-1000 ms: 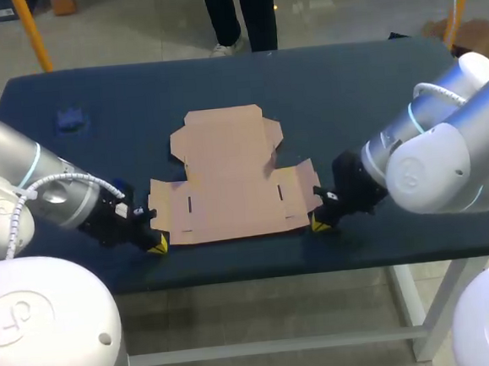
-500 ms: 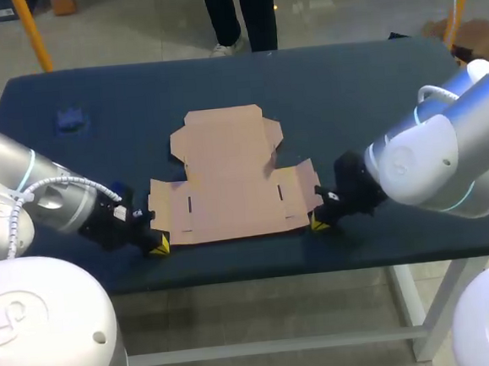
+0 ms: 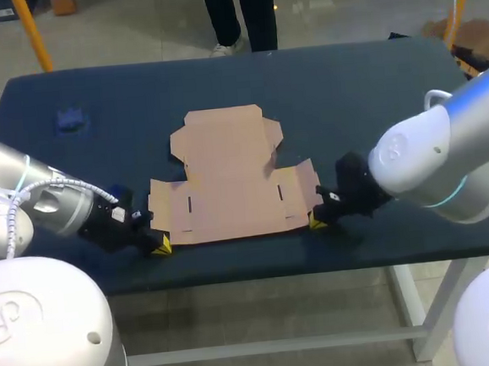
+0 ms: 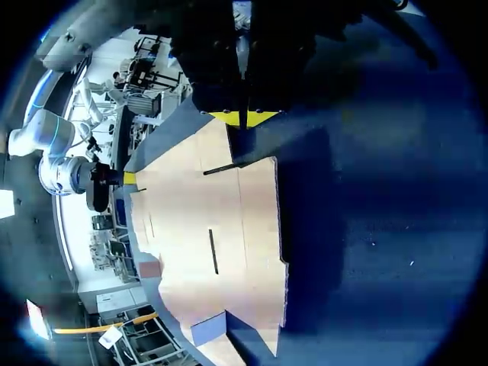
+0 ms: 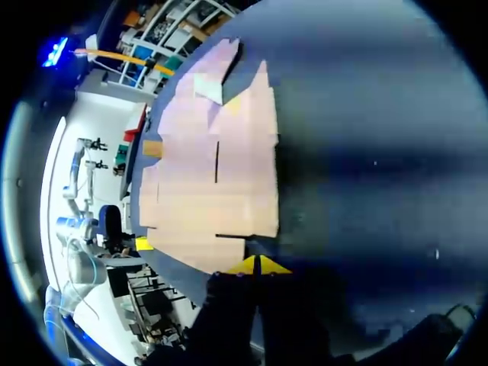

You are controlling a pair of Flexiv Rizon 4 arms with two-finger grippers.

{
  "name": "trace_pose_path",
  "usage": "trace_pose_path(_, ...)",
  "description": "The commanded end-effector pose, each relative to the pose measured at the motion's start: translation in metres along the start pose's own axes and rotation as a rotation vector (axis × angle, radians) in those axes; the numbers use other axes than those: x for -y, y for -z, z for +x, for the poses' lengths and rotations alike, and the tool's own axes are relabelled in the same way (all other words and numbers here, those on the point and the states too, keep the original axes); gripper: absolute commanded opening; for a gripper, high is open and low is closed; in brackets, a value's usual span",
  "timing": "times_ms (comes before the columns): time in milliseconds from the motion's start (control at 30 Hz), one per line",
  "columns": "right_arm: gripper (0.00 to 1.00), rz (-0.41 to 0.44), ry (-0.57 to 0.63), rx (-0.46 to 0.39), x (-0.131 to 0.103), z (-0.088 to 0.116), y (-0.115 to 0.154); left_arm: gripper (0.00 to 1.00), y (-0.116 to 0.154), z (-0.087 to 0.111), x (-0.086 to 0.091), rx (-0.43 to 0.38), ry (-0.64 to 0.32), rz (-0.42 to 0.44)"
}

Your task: Assemble the packaging by folding the flat box into shape, placing the metal phone stand inside, and closing the box properly

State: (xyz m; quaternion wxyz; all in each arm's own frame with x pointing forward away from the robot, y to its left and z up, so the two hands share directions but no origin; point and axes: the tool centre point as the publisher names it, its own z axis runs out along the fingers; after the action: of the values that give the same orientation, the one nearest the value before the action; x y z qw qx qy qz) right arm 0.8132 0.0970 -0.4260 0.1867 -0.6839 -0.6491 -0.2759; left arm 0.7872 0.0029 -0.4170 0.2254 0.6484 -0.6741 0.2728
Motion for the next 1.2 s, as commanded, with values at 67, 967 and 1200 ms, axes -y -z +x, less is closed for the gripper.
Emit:
trace_pose_path(67,0.00,-0.004,0.004,-0.075,-0.001,-0.002,0.003,0.00,-0.004,-0.003,0.003,-0.006,0.000,-0.007)
trace_pose_path(967,0.00,-0.020,0.028,-0.140,-0.008,0.006,0.001,0.00,-0.008,0.005,0.010,-0.006,-0.032,-0.027)
trace_pose_path(1200,0.00,-0.017,0.038,-0.143,-0.009,0.009,0.001,0.00,-0.008,0.009,0.012,0.013,-0.040,-0.037)
